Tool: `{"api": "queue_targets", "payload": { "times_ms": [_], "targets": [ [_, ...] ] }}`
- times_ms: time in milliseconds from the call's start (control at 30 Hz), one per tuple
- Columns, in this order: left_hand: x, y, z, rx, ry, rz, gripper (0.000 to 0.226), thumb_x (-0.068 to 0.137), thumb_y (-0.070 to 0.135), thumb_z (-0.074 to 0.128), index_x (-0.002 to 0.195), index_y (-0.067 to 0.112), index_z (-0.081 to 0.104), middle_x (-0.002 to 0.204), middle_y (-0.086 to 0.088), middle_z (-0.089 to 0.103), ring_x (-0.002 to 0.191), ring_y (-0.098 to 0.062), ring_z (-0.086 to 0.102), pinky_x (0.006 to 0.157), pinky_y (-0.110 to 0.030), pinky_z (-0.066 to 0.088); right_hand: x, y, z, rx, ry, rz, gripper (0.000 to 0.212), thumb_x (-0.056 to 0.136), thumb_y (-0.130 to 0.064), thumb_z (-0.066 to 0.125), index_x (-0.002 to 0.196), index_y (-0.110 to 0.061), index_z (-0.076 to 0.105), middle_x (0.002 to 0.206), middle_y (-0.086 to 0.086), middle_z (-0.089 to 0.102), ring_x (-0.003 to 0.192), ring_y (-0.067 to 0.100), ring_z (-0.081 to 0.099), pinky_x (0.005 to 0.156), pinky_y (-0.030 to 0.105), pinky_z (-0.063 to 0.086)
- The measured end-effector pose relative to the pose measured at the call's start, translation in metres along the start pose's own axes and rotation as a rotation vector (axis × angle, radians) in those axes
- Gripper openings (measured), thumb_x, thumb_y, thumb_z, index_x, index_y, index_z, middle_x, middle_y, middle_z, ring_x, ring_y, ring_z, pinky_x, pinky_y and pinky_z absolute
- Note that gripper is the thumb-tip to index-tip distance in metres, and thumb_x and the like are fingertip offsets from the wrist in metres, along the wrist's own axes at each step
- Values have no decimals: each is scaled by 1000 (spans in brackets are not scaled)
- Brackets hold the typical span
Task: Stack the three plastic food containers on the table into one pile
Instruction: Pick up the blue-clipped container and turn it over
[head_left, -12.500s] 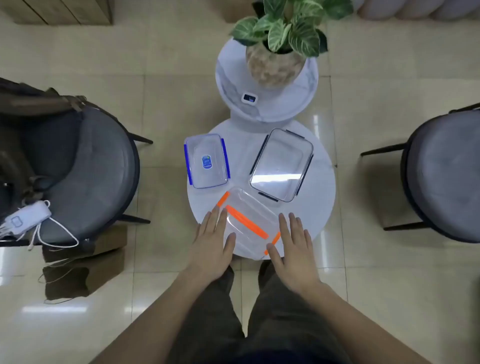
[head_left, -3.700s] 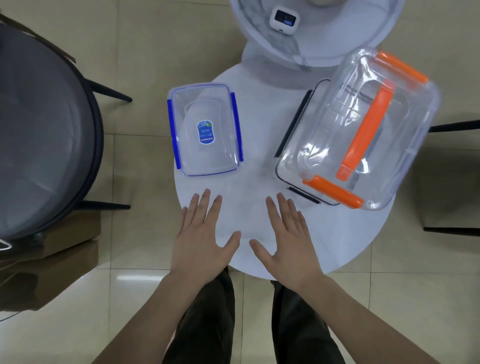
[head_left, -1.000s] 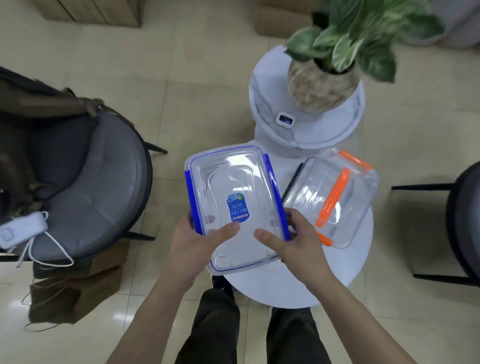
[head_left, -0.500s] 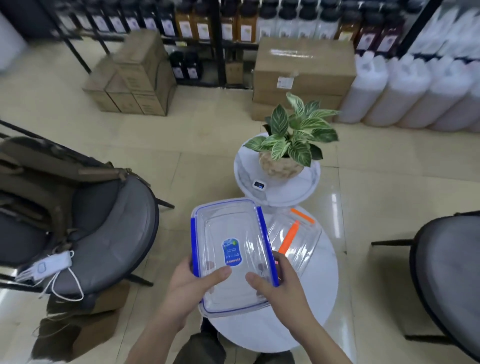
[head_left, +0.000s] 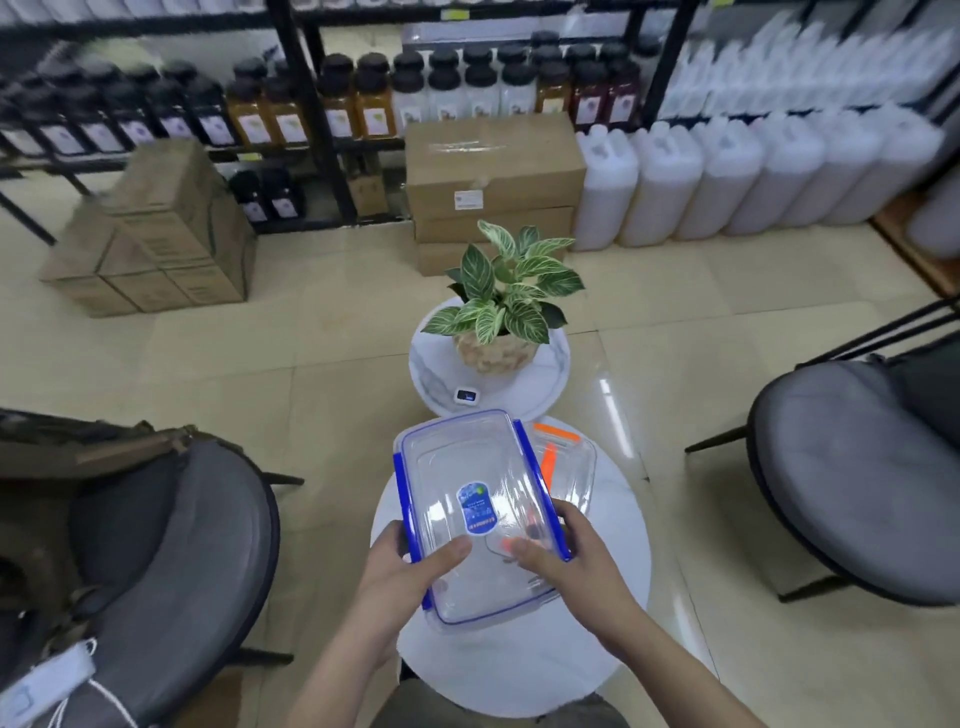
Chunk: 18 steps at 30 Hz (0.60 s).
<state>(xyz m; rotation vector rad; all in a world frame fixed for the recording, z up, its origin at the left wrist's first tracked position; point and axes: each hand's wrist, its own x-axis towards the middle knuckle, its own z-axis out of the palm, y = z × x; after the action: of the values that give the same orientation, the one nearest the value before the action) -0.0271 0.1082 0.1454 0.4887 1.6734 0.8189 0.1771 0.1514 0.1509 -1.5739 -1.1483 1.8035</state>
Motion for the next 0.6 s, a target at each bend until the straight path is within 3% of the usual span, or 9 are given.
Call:
{"api": "queue_targets", "payload": {
  "times_ms": [100, 267, 367, 533, 600],
  "targets": [
    [7, 4, 2, 6, -21, 24, 63, 64, 38, 93, 117, 21, 63, 110, -1, 76, 97, -21, 75, 78, -39, 63, -2, -2, 2, 15, 41, -20, 50, 84, -26, 79, 128, -28, 55, 119, -5, 70, 105, 10, 69, 68, 18, 58],
    [11, 7, 8, -47, -7, 49, 67, 63, 46, 90, 117, 19, 62, 114, 0, 73, 103, -20, 72, 93, -47, 58, -1, 2, 6, 70, 122, -37, 46, 87, -26, 76, 127, -26, 54, 119, -4, 71, 101, 10, 72, 71, 20, 58],
    [8, 7, 12, -93, -24, 81, 51, 76, 35, 86, 117, 19, 60, 118, 2, 70, 109, -20, 69, 93, -46, 58, -2, 6, 10, 94, 178, -51, 43, 88, -30, 75, 125, -31, 52, 119, -9, 69, 101, 8, 72, 75, 22, 60],
    [-1, 4, 25, -184, -138, 42, 58, 80, 31, 82, 130, 30, 54, 124, 7, 65, 113, -17, 66, 95, -50, 58, 0, 20, 16, 208, 254, 1, 62, 79, -46, 75, 129, -29, 43, 126, -5, 64, 111, 17, 69, 94, 44, 59],
    [0, 3, 31, -214, -144, 46, 51, 82, 25, 81, 127, 30, 57, 119, 6, 69, 107, -15, 70, 89, -47, 61, 1, 26, 18, 254, 268, 23, 62, 82, -42, 73, 131, -26, 39, 127, -5, 61, 115, 20, 67, 94, 45, 59]
  ]
}}
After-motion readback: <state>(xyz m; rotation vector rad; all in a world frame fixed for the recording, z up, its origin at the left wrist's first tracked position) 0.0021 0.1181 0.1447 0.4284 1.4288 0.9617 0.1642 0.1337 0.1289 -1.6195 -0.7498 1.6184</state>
